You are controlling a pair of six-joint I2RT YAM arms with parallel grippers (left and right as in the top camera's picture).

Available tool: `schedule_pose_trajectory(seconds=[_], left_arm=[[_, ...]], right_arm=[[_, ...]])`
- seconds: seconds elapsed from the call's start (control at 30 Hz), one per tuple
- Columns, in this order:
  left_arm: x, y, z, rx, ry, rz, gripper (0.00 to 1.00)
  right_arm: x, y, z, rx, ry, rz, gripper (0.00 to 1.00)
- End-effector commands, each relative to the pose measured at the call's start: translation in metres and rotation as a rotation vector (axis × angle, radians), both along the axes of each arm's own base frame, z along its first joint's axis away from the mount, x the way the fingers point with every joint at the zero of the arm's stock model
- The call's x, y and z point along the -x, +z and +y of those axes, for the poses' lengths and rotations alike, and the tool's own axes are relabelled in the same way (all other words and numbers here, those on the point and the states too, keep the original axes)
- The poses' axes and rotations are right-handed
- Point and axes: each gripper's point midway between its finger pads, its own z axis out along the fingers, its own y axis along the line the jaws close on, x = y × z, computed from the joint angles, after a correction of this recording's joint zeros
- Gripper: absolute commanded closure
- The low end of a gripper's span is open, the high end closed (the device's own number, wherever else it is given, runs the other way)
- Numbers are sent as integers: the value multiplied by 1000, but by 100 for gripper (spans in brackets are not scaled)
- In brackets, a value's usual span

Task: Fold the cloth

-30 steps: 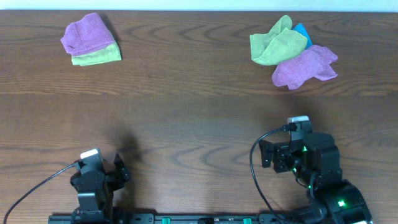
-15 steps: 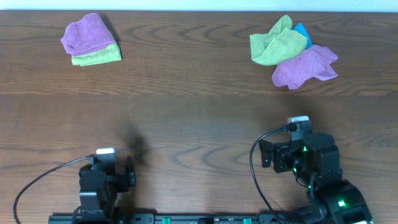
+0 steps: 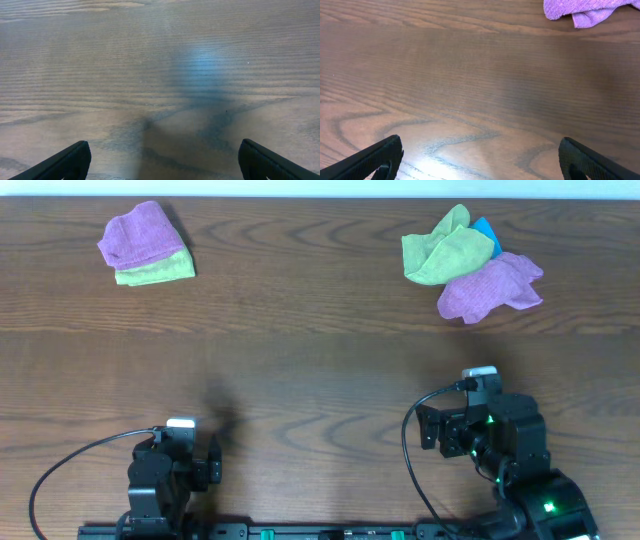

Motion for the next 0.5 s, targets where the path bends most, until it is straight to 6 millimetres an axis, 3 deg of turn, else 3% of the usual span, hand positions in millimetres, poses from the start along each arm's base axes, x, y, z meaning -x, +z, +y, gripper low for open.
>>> schedule_pose_trajectory(seconds=[0.0, 0.2, 0.33, 0.47], left_arm=[[5, -16, 0, -20, -17, 47, 5], [5, -16, 0, -20, -17, 47, 5], [5, -16, 0, -20, -17, 47, 5], [5, -16, 0, -20, -17, 47, 5]], right_arm=[[-1, -1, -4, -2, -30, 4, 1], [2, -3, -6, 13, -24, 10, 1], [15, -14, -32, 133, -74, 25, 1], [26, -38, -57, 192, -145, -34, 1]])
